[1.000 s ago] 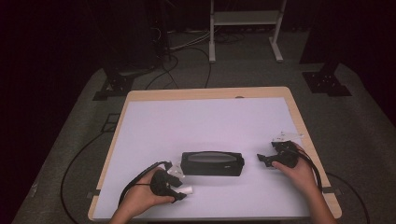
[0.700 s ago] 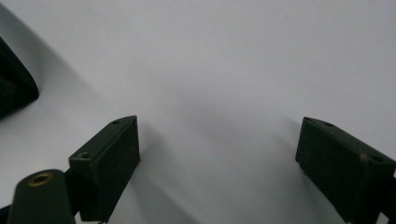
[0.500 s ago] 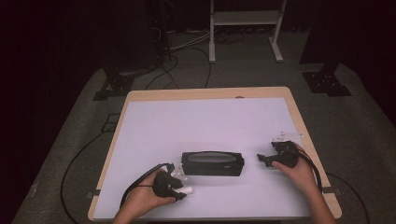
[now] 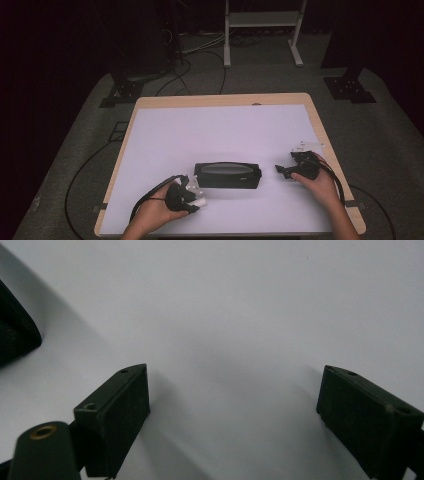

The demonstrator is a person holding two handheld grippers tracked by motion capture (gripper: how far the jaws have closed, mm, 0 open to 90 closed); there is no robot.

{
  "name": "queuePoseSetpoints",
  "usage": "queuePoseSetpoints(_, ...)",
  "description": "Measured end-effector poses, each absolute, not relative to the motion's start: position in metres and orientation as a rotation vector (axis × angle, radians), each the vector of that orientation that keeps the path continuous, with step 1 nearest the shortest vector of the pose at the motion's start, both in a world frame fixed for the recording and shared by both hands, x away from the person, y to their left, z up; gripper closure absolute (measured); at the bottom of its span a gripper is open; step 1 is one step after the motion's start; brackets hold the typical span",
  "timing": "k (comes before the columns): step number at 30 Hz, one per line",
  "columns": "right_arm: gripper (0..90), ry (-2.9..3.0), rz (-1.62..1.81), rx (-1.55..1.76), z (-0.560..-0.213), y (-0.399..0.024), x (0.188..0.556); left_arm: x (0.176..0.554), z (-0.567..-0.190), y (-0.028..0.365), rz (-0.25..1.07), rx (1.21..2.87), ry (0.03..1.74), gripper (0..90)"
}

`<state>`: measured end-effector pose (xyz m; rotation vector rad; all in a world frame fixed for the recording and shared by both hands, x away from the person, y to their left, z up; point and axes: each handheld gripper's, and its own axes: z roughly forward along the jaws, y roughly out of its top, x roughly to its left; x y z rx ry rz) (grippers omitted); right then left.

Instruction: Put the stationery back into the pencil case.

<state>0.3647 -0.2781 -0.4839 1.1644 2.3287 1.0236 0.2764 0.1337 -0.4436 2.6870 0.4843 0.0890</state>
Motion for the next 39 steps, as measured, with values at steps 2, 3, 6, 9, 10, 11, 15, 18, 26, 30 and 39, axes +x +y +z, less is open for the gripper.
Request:
queuePoseSetpoints(2,12.5,2.328,1.025,1.164,-0.484,-0.278,0.365,0.277,-0.444,0.134,0.082,2.680,0.491,68.9)
queuePoseSetpoints(3,12.4,2.329,1.024,1.164,-0.484,-0.278,0.365,0.278,-0.443,0.135,0.070,2.677,0.496,69.0)
queuePoseSetpoints(6,12.5,2.328,1.025,1.164,-0.484,-0.278,0.365,0.279,-0.443,0.136,0.049,2.661,0.514,69.0)
queuePoseSetpoints(9,12.5,2.328,1.025,1.165,-0.484,-0.278,0.365,0.279,-0.442,0.138,0.029,2.650,0.519,69.0)
queuePoseSetpoints(10,12.5,2.328,1.025,1.165,-0.484,-0.278,0.365,0.279,-0.442,0.139,0.026,2.646,0.522,69.0)
queuePoseSetpoints(11,12.5,2.329,1.025,1.164,-0.484,-0.278,0.365,0.279,-0.441,0.140,0.028,2.645,0.516,69.0)
queuePoseSetpoints(15,12.5,2.328,1.025,1.164,-0.484,-0.278,0.365,0.279,-0.438,0.143,0.029,2.624,0.526,69.1)
queuePoseSetpoints(18,12.4,2.328,1.025,1.164,-0.484,-0.278,0.365,0.280,-0.435,0.145,0.032,2.608,0.531,69.1)
queuePoseSetpoints(26,12.5,2.328,1.025,1.165,-0.484,-0.278,0.365,0.278,-0.425,0.150,0.036,2.554,0.536,69.1)
queuePoseSetpoints(30,12.5,2.328,1.025,1.165,-0.484,-0.278,0.365,0.278,-0.420,0.151,0.039,2.524,0.540,69.1)
queuePoseSetpoints(39,12.5,2.328,1.025,1.165,-0.484,-0.278,0.365,0.282,-0.401,0.151,0.067,2.471,0.524,69.1)
